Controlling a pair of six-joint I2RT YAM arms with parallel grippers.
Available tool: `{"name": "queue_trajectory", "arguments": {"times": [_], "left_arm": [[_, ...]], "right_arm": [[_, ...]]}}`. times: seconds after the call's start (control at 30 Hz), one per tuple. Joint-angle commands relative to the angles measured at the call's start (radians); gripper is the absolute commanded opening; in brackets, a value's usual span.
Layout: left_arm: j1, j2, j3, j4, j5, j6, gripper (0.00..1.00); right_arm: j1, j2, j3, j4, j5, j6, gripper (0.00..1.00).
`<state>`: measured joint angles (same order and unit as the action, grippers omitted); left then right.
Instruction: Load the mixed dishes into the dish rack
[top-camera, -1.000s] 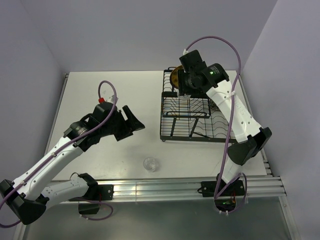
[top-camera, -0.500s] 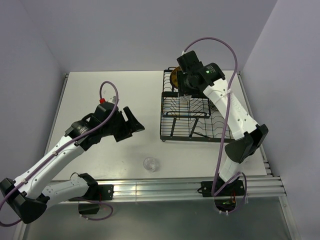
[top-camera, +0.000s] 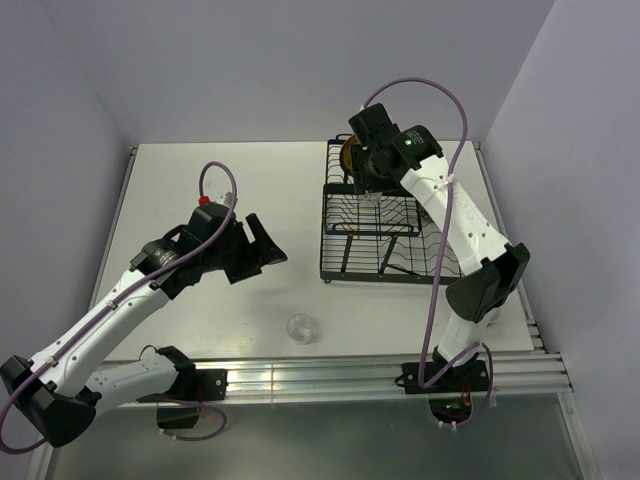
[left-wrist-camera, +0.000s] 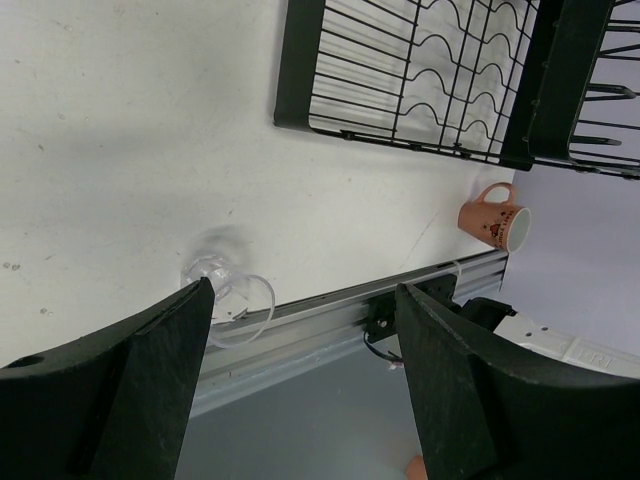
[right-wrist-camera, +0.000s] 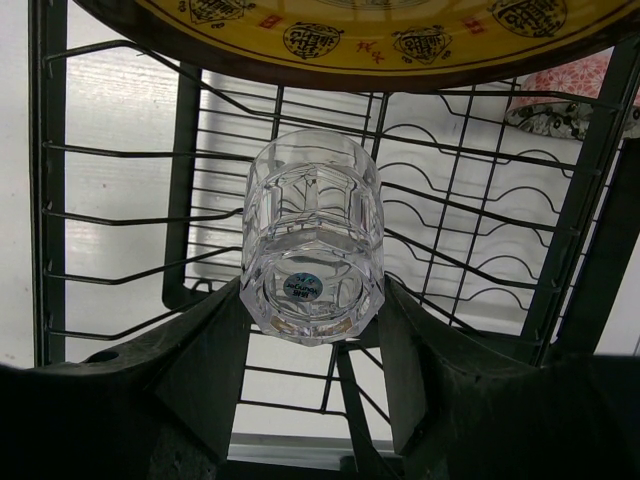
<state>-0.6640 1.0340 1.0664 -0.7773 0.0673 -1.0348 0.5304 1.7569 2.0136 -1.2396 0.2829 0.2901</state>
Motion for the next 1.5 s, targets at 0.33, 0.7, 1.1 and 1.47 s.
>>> {"name": "queue_trajectory", "arguments": {"times": [0.33,0.7,1.1,1.47], "left_arm": [[0.021,-0.002,-0.011,0.006,0.057,0.041,0.80],[0.023,-0.005,-0.051,0.012,0.080,0.027,0.81],[0.023,0.023,-0.083,0.024,0.112,0.027,0.80],[-0.006,0.072,-0.210,0.073,0.163,0.024,0.68]], "right_arm": [[0.002,0.015,0.054,-0.027,0.027,-0.002,0.62],[0.002,0.006,0.063,-0.021,0.030,-0.006,0.80],[0.002,-0.030,0.076,-0.015,0.022,-0.006,0.84],[0.002,-0.235,0.134,-0.029,-0.068,0.011,0.85]]}}
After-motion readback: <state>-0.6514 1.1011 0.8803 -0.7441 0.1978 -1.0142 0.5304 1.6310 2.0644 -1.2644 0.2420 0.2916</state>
